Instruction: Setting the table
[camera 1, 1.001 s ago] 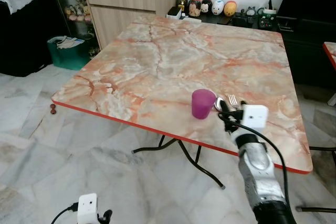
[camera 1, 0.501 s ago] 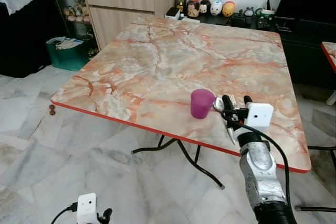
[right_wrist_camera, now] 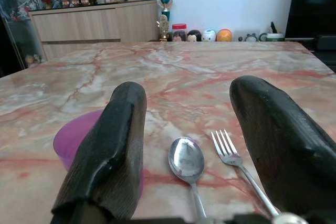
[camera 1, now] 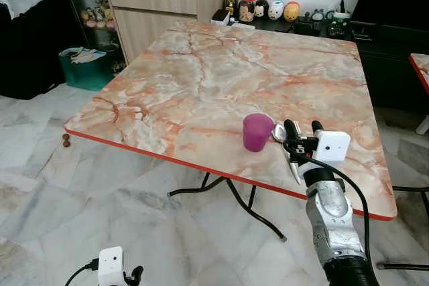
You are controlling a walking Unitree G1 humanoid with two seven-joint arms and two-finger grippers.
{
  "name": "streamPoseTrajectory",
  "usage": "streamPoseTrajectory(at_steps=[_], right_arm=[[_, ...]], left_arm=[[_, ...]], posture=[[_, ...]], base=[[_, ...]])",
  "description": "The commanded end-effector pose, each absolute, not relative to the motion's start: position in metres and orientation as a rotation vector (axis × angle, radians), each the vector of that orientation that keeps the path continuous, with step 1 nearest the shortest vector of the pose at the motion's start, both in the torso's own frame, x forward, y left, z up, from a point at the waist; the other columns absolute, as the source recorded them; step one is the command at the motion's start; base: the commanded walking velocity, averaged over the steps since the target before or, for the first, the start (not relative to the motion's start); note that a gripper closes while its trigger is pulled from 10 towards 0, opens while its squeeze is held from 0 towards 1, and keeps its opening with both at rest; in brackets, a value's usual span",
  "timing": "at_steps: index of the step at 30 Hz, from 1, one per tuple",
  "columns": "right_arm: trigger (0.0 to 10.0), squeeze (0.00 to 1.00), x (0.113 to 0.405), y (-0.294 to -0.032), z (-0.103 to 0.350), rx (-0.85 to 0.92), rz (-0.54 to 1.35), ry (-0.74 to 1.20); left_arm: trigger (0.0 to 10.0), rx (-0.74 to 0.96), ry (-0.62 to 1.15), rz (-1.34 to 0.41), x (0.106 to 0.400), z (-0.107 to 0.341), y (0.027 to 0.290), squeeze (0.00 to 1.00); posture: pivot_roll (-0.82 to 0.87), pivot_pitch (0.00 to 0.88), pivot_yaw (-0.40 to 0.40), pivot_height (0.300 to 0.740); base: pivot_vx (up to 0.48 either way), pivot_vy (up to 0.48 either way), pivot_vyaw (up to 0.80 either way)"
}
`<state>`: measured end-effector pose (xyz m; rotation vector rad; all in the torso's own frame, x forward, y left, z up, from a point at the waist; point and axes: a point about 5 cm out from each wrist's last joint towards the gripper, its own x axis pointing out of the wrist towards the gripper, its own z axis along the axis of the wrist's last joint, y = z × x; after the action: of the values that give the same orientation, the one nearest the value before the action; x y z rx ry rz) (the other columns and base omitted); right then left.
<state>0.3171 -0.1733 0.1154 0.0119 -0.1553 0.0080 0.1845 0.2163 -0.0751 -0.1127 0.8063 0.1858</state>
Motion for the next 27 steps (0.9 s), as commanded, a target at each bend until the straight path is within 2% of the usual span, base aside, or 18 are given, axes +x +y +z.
streamPoseTrajectory(at_steps=[1, 17, 27], right_arm=[[10.0, 0.00, 0.3182, -0.1716, 0.1159, 0.017, 0.016, -0.159], [10.0, 0.00, 0.3185, -0.1713, 0.1170, 0.018, 0.015, -0.165], [10.0, 0.00, 0.3152, -0.1708, 0.1167, 0.016, 0.017, -0.167]], left_arm=[[10.0, -0.126, 0.818, 0.194, 0.1810, -0.0769, 0.2167, 0.00], [10.0, -0.126, 0.797, 0.189, 0.1848, -0.0749, 0.2152, 0.00], [10.0, -0.121, 0.773, 0.192, 0.1876, -0.0728, 0.2155, 0.00]], posture=[[-0.04, 0.000, -0.005, 0.719], [-0.04, 0.000, -0.005, 0.719], [-0.04, 0.000, -0.006, 0.719]], base=[[0.274, 0.000, 0.00], [0.309, 0.000, 0.00], [0.000, 0.000, 0.00]])
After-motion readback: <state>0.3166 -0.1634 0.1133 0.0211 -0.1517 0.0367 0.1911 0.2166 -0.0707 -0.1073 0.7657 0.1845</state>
